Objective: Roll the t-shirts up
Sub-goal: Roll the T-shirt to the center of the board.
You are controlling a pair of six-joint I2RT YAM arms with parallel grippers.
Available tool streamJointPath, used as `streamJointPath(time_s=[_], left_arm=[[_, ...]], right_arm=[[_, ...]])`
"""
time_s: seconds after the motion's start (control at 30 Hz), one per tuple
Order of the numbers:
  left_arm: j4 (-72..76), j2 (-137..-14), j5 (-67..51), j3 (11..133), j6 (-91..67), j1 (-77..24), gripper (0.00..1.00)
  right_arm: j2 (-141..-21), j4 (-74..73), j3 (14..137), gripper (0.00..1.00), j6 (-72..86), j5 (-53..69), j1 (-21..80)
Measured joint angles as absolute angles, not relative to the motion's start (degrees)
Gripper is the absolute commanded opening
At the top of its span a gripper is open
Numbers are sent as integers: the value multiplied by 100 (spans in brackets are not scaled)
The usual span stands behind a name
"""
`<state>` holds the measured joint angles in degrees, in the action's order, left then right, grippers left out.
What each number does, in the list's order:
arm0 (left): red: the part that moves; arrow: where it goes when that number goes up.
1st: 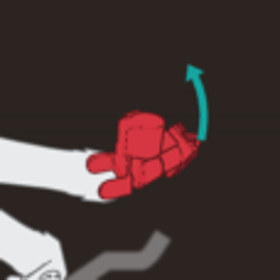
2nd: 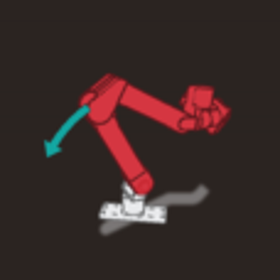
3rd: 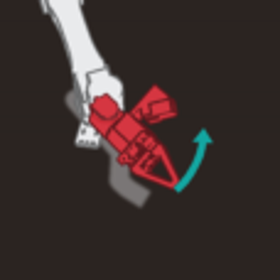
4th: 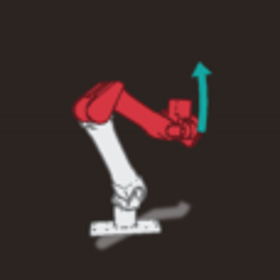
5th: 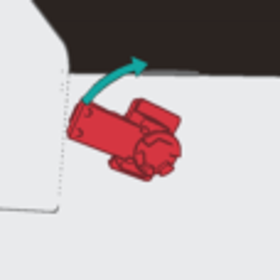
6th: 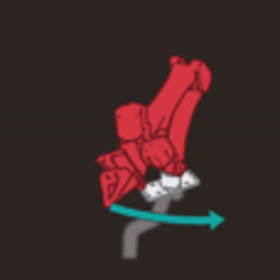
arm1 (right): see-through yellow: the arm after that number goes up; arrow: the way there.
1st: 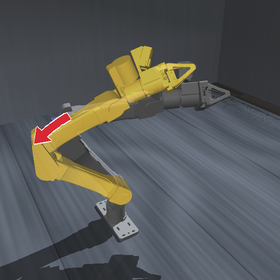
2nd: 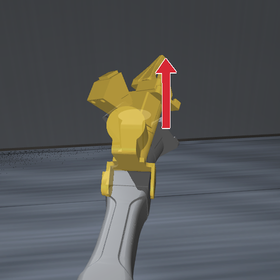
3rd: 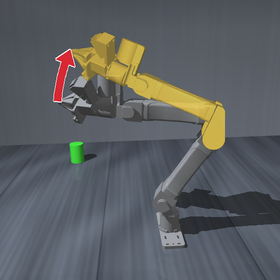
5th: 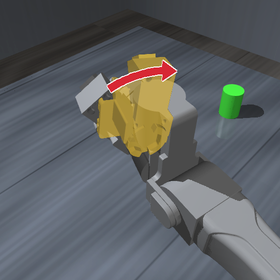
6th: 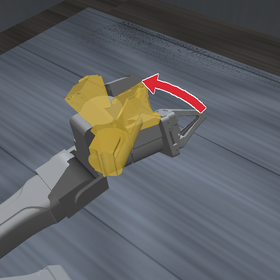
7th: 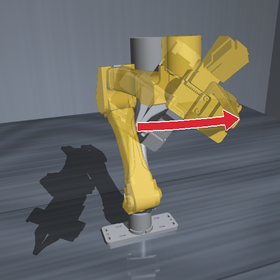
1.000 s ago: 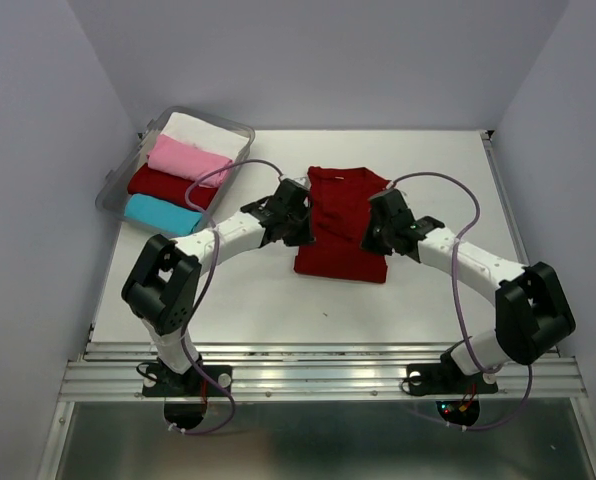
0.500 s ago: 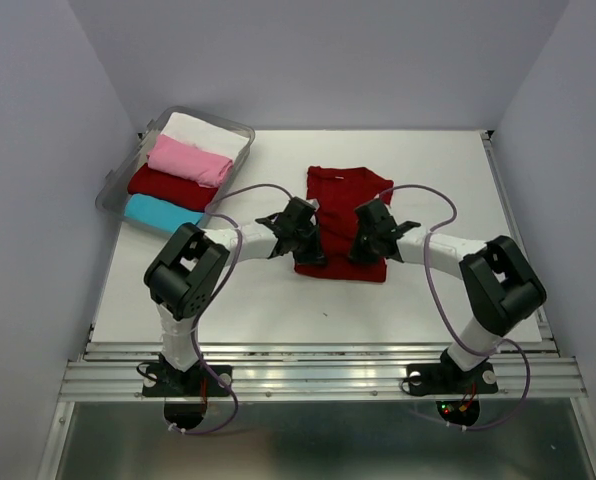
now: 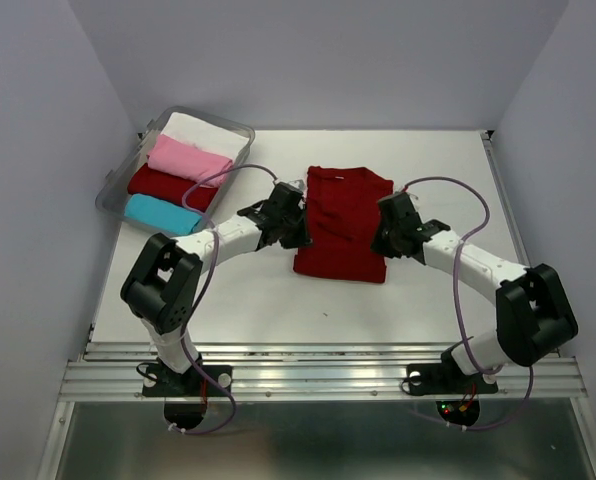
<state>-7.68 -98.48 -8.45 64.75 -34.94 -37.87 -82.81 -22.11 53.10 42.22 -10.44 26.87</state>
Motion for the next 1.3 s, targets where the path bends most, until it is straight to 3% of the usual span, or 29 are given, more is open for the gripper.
streamJointPath(time_s=[0.37, 0.73, 1.07, 1.3], left_arm=[[-388, -10230, -969, 5846, -3573, -3623, 0], [-143, -10217, -1063, 5734, -3607, -3507, 0], [-593, -11198, -1055, 7164, -3308, -3363, 0], [-1087, -11841, -996, 8261, -3157, -3369, 0]], right_arm=[[-8702, -1673, 4453, 2, 4353, -1052, 2696], [-8090, -1114, 3701, 2, 4668, -1026, 2888], [-7061, -1389, 2941, 2, 5649, -757, 4012], [-7323, -1754, 3194, 4, 6195, -871, 4858]])
